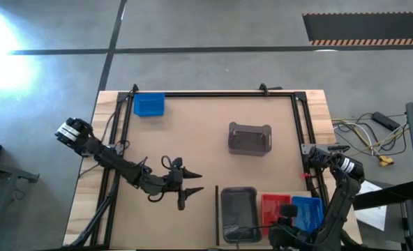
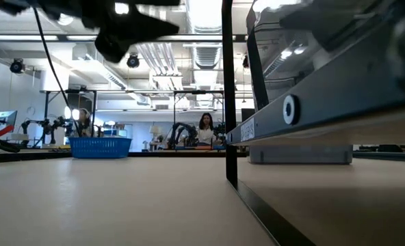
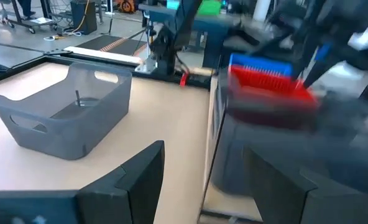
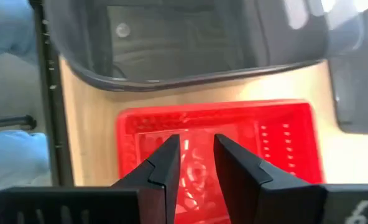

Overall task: Stack baskets on shelf by color
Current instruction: Stack the blue bin on top of the blue bin on the shelf

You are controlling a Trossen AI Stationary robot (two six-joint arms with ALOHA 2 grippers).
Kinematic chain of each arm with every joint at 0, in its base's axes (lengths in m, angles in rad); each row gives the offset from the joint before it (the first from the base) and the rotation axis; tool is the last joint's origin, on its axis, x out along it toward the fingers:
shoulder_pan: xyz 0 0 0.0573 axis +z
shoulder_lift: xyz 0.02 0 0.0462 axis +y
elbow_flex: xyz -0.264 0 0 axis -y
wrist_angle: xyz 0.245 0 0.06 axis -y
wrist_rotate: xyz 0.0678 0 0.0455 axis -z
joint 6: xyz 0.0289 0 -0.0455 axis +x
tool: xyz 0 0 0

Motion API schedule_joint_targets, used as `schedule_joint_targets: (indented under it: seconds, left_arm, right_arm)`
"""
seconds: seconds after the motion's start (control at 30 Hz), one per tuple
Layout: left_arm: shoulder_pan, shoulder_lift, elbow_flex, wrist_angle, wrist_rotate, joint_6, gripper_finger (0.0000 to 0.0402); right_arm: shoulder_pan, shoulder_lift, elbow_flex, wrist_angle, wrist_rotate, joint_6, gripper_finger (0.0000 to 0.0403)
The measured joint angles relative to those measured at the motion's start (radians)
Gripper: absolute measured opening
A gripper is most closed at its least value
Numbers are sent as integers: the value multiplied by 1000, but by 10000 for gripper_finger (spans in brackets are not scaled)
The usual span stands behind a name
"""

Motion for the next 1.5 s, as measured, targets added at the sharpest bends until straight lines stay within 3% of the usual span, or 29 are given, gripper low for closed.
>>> schedule_joint_targets:
  seconds: [0.1,0.23,0.37,0.47,0.6,0.73,0.87,1.1,1.3,1.4,1.5]
  left_arm:
    - [17,-92,14,-134,-49,-79,198]
    - [84,-245,76,-637,-146,-290,186]
    - [265,-350,159,-1213,-140,-598,169]
    - [464,-387,165,-1441,-119,-683,157]
    - [771,-402,139,-1431,-88,-568,149]
    - [1083,-366,133,-1231,186,-313,148]
    - [1256,-265,128,-1034,383,-217,161]
    - [1307,-36,197,-993,406,-160,181]
    - [1292,106,227,-1080,308,-166,178]
    - [1280,128,221,-1109,273,-159,154]
    - [1248,126,219,-1130,270,-100,104]
  right_arm:
    - [6,-1,0,-31,3,8,86]
    - [10,-1,-2,-29,26,19,77]
    - [11,-1,5,-28,44,22,70]
    - [22,-1,27,-15,41,50,64]
    - [48,-1,51,-3,72,61,57]
    - [77,-1,55,-3,132,62,50]
    - [97,-1,55,-3,191,72,45]
    - [101,1,55,-1,222,99,43]
    - [101,14,54,6,230,98,43]
    - [103,22,54,17,229,97,43]
    - [103,28,54,17,230,95,43]
